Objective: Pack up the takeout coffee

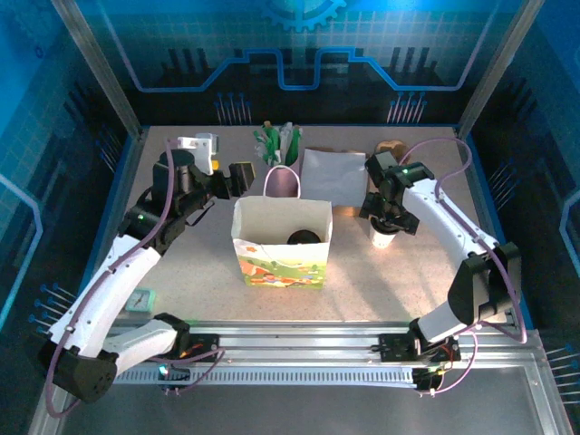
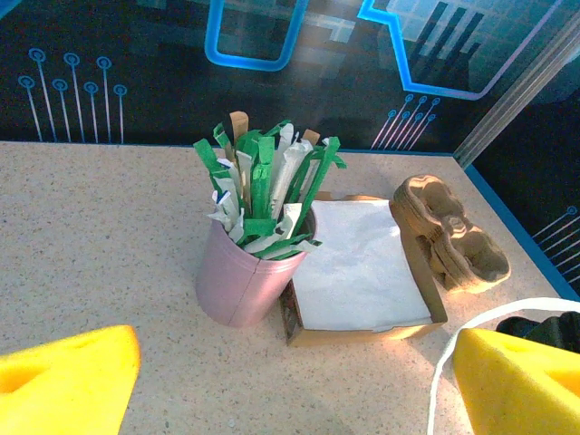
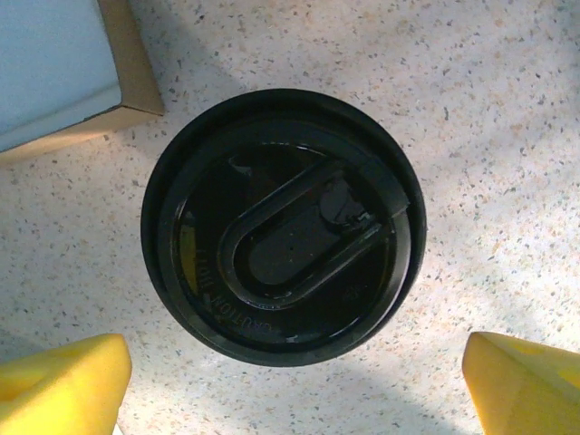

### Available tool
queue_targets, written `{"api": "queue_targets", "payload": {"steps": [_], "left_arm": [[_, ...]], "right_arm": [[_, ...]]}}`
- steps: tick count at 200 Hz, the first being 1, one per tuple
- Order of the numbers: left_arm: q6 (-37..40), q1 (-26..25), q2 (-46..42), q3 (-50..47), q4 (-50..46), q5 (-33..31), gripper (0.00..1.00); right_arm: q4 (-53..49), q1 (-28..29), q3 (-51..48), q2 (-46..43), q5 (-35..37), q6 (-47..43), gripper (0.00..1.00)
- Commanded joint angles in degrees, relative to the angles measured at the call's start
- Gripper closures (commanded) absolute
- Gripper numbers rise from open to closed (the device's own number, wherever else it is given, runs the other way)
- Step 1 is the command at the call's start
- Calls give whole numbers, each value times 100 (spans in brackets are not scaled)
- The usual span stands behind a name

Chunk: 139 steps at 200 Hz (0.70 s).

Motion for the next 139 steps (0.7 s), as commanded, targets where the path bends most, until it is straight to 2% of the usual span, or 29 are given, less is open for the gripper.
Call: {"api": "queue_targets", "payload": {"steps": [1, 77, 139], "left_arm": [[123, 25, 38, 138, -101, 97, 10], [149, 25, 82, 154, -128, 68, 9], [163, 25, 91, 150, -130, 50, 9]], "right_arm": [[-41, -83, -86, -216, 108, 778, 5], [187, -196, 2, 60, -407, 981, 6], [370, -356, -16, 254, -504, 961, 9]]}}
